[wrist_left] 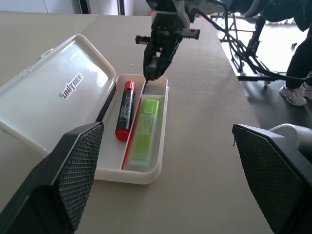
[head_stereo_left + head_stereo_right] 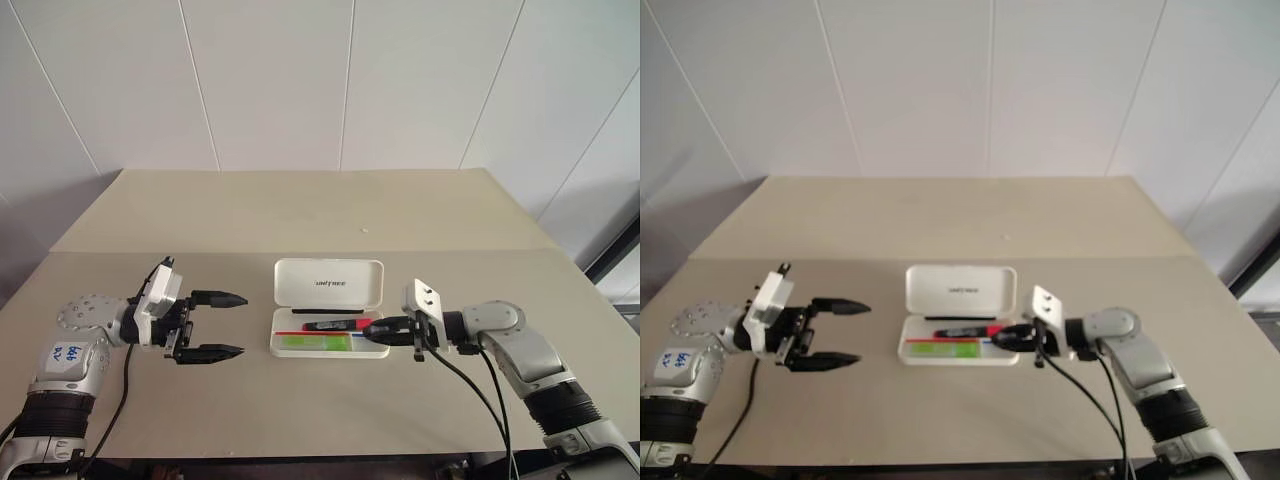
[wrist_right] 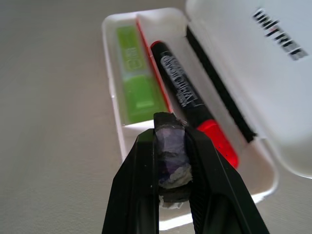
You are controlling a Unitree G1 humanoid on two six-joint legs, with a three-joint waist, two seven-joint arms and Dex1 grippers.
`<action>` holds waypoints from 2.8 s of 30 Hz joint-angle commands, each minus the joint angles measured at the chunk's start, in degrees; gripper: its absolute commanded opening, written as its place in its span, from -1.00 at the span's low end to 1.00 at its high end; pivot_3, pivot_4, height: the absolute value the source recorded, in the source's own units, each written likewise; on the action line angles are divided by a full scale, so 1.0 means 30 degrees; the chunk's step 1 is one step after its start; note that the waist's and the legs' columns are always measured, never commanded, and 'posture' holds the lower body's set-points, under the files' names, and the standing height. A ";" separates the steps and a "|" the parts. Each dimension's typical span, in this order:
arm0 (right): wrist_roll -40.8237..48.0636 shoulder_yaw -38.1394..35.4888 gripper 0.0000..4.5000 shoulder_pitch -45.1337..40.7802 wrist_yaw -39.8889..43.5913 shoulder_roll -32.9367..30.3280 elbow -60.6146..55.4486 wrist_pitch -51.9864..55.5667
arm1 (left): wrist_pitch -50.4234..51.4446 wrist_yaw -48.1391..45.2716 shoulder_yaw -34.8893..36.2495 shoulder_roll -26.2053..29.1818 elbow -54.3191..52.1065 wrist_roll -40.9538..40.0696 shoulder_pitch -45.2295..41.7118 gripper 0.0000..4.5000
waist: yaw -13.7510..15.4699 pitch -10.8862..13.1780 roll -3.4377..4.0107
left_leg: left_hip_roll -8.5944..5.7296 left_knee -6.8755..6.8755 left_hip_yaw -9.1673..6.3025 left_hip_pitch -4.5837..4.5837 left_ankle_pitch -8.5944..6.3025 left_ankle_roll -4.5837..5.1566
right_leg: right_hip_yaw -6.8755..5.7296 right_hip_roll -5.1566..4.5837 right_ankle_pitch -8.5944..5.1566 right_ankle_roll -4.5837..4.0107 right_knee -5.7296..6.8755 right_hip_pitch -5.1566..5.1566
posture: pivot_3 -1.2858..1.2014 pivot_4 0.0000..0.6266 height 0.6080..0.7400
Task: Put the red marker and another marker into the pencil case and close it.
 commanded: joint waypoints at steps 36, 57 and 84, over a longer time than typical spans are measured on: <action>0.4701 -0.5594 1.00 0.2174 0.0976 -0.1032 -0.3604 -0.0509 | -0.4878 0.3205 -0.1314 -0.1523 0.9362 0.4349 -0.7293 0.82 | 0.0390 0.0000 -0.0003 | -0.0010 -0.0004 -0.0006 -0.0004 -0.0002 -0.0006 | -0.0012 0.0007 -0.0001 0.0006 -0.0003 -0.0002 | 0.03 -0.52 1.00; 0.5769 -0.8086 1.00 0.4171 0.0856 -0.2620 -0.3027 -0.0698 | -1.0608 0.6725 -0.3353 -0.3875 2.0174 0.9989 -1.3575 -0.98 | 0.0500 0.0009 -0.0019 | -0.0025 0.0015 -0.0003 -0.0035 -0.0008 0.0002 | -0.0008 0.0004 -0.0007 0.0051 -0.0011 -0.0004 | 0.03 -0.52 1.00; 0.7125 -0.9476 1.00 0.4523 0.3331 -0.4136 -0.1318 -0.0685 | -0.8435 0.3501 -0.1496 -0.6644 2.1386 1.0430 -1.5690 -0.98 | 0.0509 0.0018 -0.0035 | -0.0040 0.0018 -0.0005 -0.0048 -0.0007 0.0001 | -0.0006 0.0004 -0.0013 0.0078 -0.0015 -0.0004 | 0.03 -0.52 1.00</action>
